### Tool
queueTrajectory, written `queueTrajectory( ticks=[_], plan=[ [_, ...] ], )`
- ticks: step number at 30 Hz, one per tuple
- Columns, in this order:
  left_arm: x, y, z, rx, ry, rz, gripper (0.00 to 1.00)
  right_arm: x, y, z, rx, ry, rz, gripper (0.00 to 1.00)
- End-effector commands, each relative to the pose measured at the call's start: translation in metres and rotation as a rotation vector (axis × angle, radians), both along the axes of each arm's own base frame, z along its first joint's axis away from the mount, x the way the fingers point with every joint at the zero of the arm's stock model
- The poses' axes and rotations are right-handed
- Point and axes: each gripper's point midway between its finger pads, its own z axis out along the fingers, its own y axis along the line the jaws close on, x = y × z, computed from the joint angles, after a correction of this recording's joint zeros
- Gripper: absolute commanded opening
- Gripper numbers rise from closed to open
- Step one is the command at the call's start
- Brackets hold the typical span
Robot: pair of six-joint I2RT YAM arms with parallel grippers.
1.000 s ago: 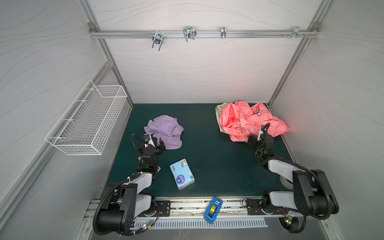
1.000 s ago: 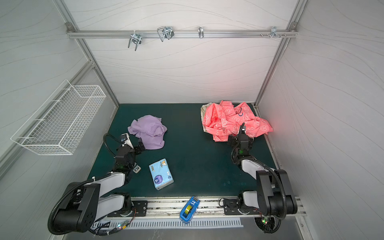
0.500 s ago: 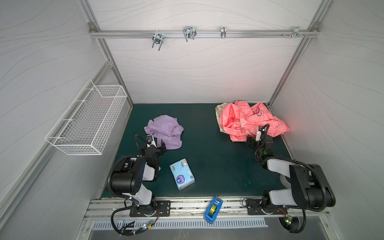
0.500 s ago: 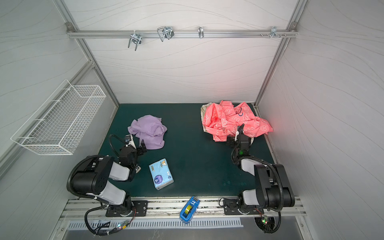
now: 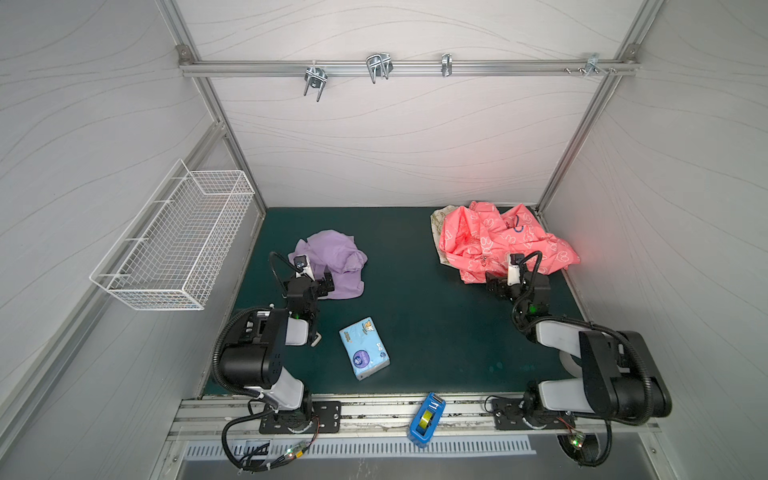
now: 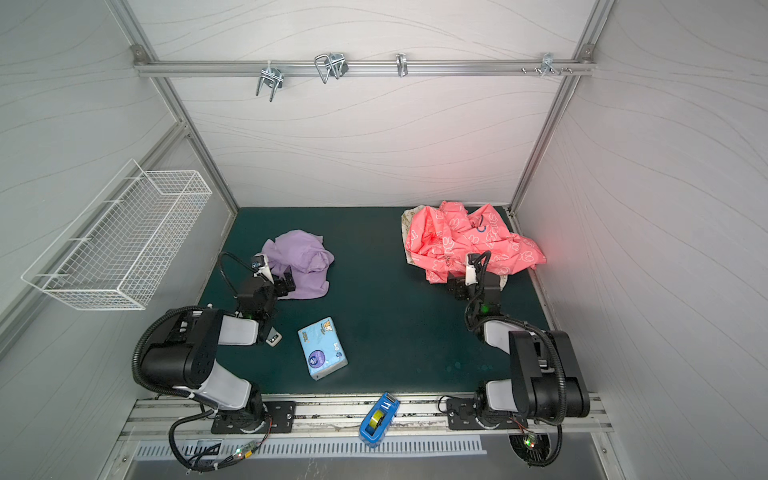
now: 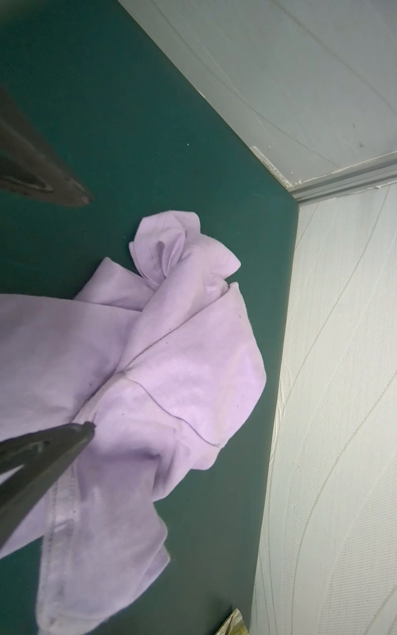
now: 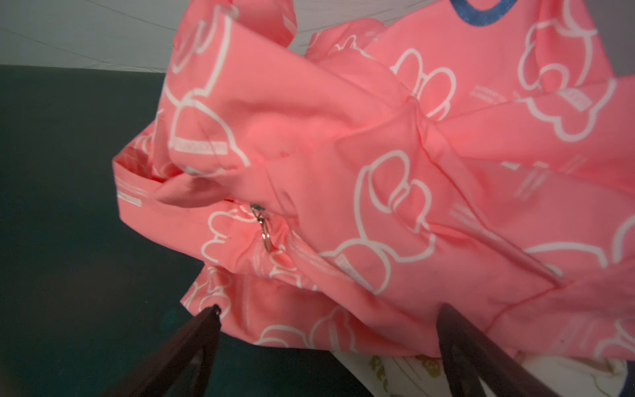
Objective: Pick out a specific cloth from the pile
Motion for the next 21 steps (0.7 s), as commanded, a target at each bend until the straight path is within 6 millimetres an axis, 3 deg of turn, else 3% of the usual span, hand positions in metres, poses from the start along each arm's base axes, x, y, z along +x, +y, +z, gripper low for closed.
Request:
queueTrajectory(
  ticks=[1,7,15,21],
  plan=[
    [0.004,-0.001,0.001,-0.008,0.021,-0.023,0.99,0.007,0.016,0.004,0.038,-0.035,0.068,0.99],
    [0.009,0.005,-0.003,-0.017,0.065,0.012,0.99,0.018,0.025,-0.026,-0.011,0.027,0.087,0.99],
    [0.008,0.006,-0.002,-0.017,0.062,0.013,0.99,0.026,0.010,-0.026,0.055,0.080,0.036,0.99],
    [0.008,0.006,-0.002,-0.017,0.063,0.014,0.99,0.026,0.011,-0.027,0.053,0.079,0.038,0.99]
  ],
)
